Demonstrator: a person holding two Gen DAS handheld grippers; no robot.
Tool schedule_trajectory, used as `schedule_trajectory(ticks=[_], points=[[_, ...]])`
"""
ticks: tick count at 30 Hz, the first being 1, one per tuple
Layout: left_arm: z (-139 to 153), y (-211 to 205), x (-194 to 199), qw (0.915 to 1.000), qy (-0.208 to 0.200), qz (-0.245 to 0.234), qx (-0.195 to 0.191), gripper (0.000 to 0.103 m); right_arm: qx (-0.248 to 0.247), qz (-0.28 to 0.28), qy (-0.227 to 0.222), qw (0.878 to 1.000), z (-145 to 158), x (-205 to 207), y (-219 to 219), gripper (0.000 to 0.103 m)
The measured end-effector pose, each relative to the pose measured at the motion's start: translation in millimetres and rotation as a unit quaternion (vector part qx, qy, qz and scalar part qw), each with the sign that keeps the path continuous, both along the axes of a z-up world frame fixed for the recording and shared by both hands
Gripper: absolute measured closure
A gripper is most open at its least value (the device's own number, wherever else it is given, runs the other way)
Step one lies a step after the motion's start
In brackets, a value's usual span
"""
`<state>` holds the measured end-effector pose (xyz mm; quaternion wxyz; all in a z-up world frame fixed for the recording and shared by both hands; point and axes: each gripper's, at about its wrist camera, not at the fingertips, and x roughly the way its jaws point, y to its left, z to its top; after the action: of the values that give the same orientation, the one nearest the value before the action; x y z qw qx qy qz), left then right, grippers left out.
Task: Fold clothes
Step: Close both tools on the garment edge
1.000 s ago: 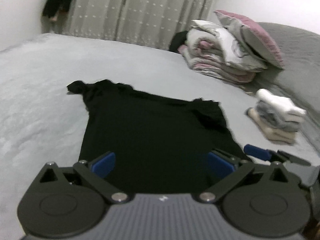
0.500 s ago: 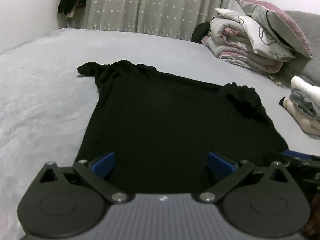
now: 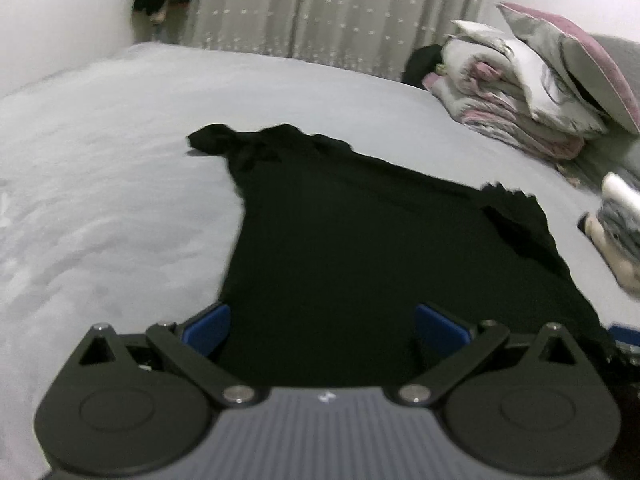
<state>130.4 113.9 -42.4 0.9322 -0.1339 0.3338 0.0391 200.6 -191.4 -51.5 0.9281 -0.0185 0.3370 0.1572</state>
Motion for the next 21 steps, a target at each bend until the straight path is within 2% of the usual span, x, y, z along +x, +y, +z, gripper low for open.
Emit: schedule_trajectory(ticks=[6, 10, 12, 15, 17, 19, 21], points=[[4.9, 32.0, 4.1, 0.9983, 0.016, 0.055, -0.012, 0.0, 0.016, -0.027, 0.026, 0.999, 4.2, 4.9, -14.4, 0.012], [4.8, 60.5, 7.0, 0.9942, 0.028, 0.086, -0.058, 0.001, 0.058, -0.061, 0.046, 0.995, 8.1, 11.5, -33.4, 0.013], [5.2, 70.0, 7.1, 0.992, 0.028, 0.093, -0.08, 0.006, 0.093, -0.08, 0.057, 0.991, 9.6, 14.4, -45.9, 0.015], [5.0, 77.2, 7.0, 0.9901, 0.029, 0.108, -0.084, 0.024, 0.132, -0.099, 0.071, 0.984, 9.2, 18.3, -57.9, 0.021], [4.4, 81.3, 7.2, 0.9891, 0.028, 0.115, -0.087, 0.04, 0.138, -0.103, 0.073, 0.982, 9.0, 18.9, -60.0, 0.028], [3.1, 87.8, 7.2, 0.9869, 0.027, 0.12, -0.104, 0.045, 0.135, -0.1, 0.073, 0.983, 9.4, 19.0, -58.6, 0.039], [1.2, 95.7, 7.9, 0.9835, 0.025, 0.125, -0.128, 0.048, 0.137, -0.095, 0.073, 0.983, 8.6, 19.0, -57.2, 0.044]])
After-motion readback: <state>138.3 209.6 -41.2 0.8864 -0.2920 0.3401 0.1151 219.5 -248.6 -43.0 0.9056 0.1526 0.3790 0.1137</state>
